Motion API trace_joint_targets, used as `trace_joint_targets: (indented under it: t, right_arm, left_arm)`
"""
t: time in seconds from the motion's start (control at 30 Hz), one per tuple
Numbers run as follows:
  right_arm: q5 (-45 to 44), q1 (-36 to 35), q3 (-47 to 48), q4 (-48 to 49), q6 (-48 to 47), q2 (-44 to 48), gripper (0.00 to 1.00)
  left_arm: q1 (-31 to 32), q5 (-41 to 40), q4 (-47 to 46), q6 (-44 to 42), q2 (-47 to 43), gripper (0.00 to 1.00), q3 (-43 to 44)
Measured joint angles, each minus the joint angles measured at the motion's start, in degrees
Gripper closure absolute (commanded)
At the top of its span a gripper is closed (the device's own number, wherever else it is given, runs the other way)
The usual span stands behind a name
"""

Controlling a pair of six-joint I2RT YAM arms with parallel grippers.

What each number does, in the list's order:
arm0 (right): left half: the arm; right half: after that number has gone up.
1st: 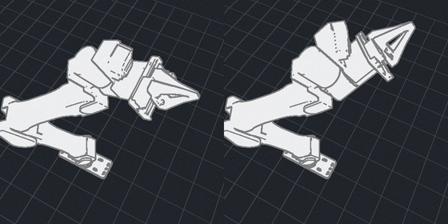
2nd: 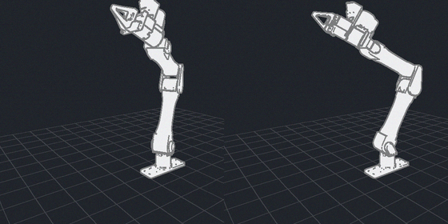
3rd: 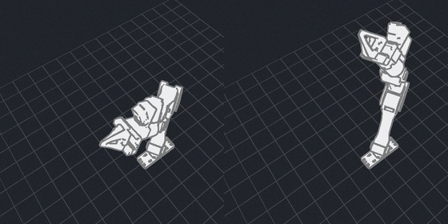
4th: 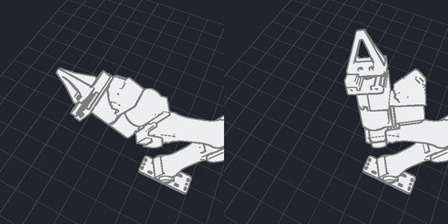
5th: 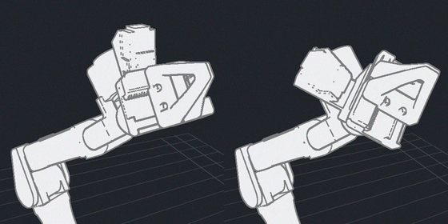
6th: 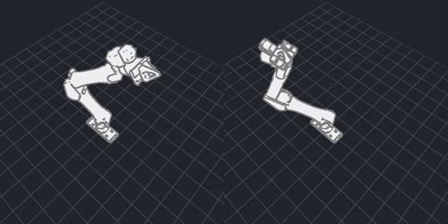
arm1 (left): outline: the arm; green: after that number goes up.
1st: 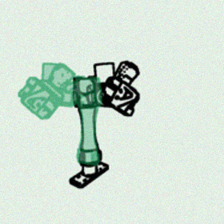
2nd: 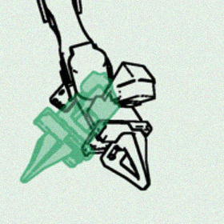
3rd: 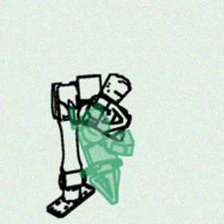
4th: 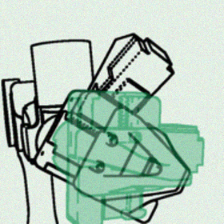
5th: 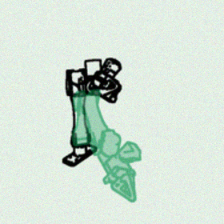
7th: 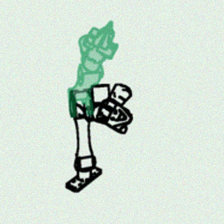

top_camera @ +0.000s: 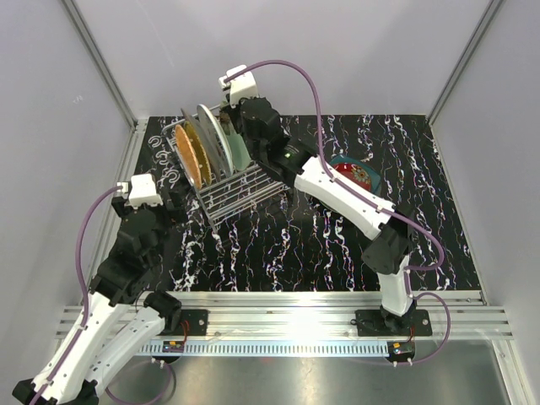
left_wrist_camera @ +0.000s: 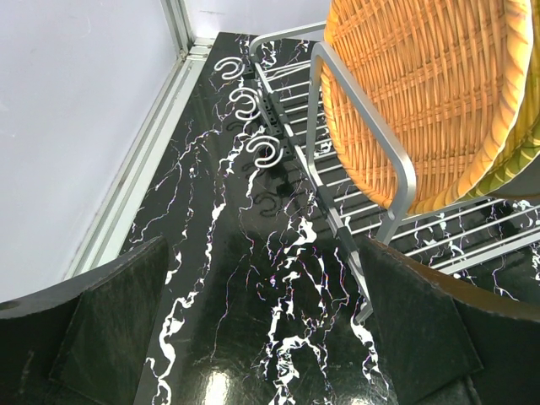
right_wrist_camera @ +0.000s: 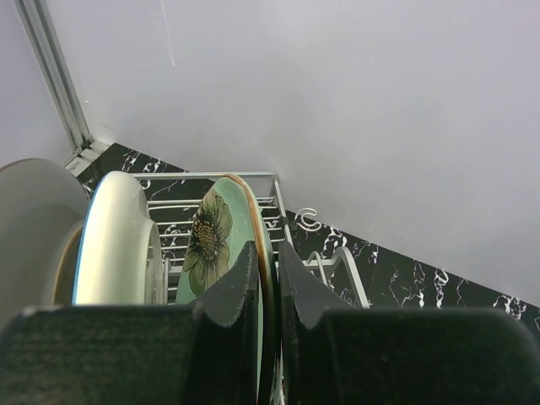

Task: Load the plates into the dish rack
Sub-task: Insert the plate into the dish rack

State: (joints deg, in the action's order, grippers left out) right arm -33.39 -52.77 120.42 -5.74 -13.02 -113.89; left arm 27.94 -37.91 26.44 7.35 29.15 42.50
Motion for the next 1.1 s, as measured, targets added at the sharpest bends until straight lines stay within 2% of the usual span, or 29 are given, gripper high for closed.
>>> trace_joint_targets:
  t: [0.4, 0.7, 1.1]
  right_arm:
    - [0.44, 0.61, -1.77, 3.58, -0.28, -0.15, 0.92]
    - [0.15, 0.83, -7.39, 10.78, -1.40, 1.46, 0.83]
    - [1.36, 0.17, -10.99, 15.10, -5.90, 2.62, 0.83]
  left_arm:
    - [0.00, 0.22, 0.00, 0.00, 0.22, 0.01, 0.00]
    - [0.00, 0.26, 0.00, 0.00, 0.22, 0.01, 0.00]
    - [0.00, 0.46, 0.00, 0.00, 0.24, 0.01, 0.00]
